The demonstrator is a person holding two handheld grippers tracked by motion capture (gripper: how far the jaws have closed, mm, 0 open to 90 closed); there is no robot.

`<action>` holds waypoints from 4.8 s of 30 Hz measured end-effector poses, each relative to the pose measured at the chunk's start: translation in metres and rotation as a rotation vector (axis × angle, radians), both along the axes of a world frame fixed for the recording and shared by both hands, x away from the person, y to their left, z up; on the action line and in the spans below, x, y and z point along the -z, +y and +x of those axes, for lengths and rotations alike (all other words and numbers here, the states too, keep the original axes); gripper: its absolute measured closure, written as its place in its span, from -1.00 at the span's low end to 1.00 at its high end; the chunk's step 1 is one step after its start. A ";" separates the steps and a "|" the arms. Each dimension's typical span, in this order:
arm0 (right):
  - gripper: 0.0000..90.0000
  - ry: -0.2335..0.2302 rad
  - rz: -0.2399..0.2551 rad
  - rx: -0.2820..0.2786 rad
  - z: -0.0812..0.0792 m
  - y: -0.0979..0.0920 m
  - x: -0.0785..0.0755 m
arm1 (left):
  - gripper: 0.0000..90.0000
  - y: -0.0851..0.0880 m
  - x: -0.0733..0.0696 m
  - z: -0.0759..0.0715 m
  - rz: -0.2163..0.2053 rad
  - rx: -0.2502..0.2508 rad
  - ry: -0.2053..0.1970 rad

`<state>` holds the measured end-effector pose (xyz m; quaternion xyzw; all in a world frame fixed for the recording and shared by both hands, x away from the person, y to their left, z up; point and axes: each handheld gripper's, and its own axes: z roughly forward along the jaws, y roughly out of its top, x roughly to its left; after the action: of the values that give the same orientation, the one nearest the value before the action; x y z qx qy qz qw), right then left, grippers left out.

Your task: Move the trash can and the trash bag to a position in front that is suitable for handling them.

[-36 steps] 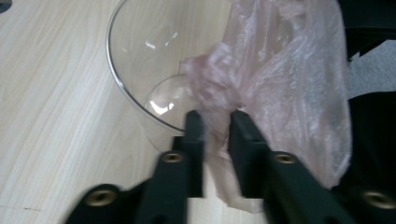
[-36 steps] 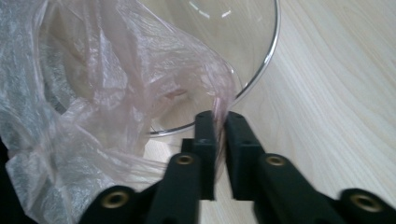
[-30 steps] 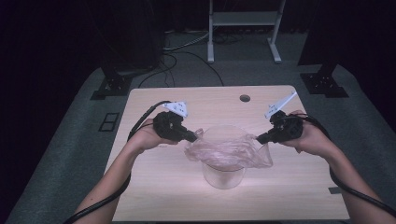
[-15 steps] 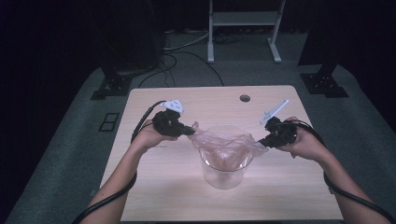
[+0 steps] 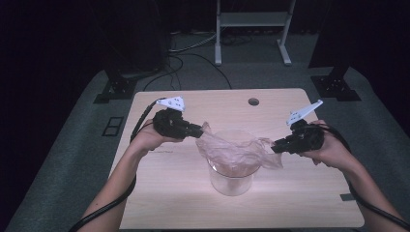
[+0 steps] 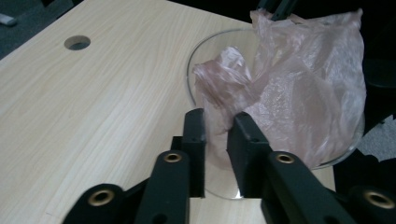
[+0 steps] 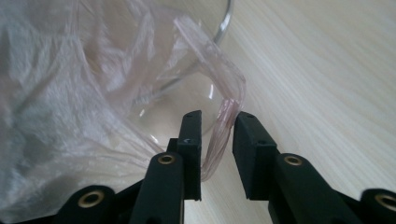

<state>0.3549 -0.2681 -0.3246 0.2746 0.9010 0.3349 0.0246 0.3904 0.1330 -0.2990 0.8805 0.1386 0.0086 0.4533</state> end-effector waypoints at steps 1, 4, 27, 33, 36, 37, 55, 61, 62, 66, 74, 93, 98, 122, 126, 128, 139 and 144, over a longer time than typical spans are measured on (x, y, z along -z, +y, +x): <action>0.59 -0.007 0.007 -0.003 -0.003 0.000 -0.005 | 0.58 0.000 -0.003 -0.002 -0.003 0.005 -0.001; 0.50 -0.045 0.011 -0.023 -0.010 0.000 -0.017 | 0.42 -0.002 -0.009 -0.005 0.000 0.023 -0.004; 0.26 -0.088 0.026 -0.065 -0.019 0.004 -0.041 | 0.03 0.002 -0.039 -0.017 0.047 0.067 -0.024; 0.14 -0.121 0.035 -0.047 -0.019 0.000 -0.052 | -0.01 -0.022 -0.041 -0.015 0.075 0.123 -0.031; 0.14 -0.133 0.049 -0.044 -0.020 -0.002 -0.057 | -0.04 -0.033 -0.037 -0.012 0.091 0.150 -0.024; 0.14 -0.134 0.052 -0.049 -0.020 -0.002 -0.058 | -0.05 -0.038 -0.036 -0.012 0.094 0.156 -0.020; 0.14 -0.090 0.068 -0.223 -0.037 0.020 -0.050 | -0.18 -0.090 -0.014 -0.006 0.165 0.307 0.027; 0.11 -0.048 0.019 -0.259 -0.038 0.032 -0.038 | -0.29 -0.076 -0.007 0.004 0.220 0.246 0.042; 0.10 -0.041 0.006 -0.264 -0.037 0.033 -0.035 | -0.29 -0.072 -0.006 0.004 0.230 0.238 0.046; 0.11 -0.022 -0.039 -0.284 -0.035 0.038 -0.023 | -0.28 -0.056 -0.003 0.005 0.249 0.221 0.069; 0.42 -0.007 -0.059 -0.315 -0.039 0.046 -0.018 | 0.25 -0.041 0.004 -0.001 0.253 0.257 0.070; 1.00 0.076 -0.078 -0.357 -0.049 0.055 -0.005 | 0.96 -0.028 0.015 -0.038 0.166 0.343 0.120; 1.00 0.104 -0.084 -0.360 -0.048 0.059 0.009 | 0.94 -0.030 0.029 -0.046 0.150 0.374 0.140; 1.00 0.134 -0.063 -0.366 -0.047 0.067 0.032 | 0.98 -0.028 0.067 -0.040 0.179 0.328 0.201; 1.00 0.126 -0.087 -0.352 -0.046 0.067 0.035 | 0.98 -0.032 0.067 -0.043 0.193 0.350 0.197; 1.00 0.128 -0.113 -0.343 -0.045 0.068 0.037 | 0.98 -0.035 0.067 -0.046 0.196 0.358 0.197; 1.00 0.133 -0.167 -0.342 -0.043 0.073 0.044 | 0.98 -0.036 0.070 -0.046 0.223 0.362 0.206; 1.00 0.125 -0.180 -0.329 -0.042 0.070 0.046 | 0.98 -0.033 0.072 -0.044 0.235 0.339 0.209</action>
<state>0.3132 -0.1980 -0.3710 0.1409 0.9598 0.2348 -0.0621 0.3460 0.1002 -0.3711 0.9340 0.0331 -0.1428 0.3259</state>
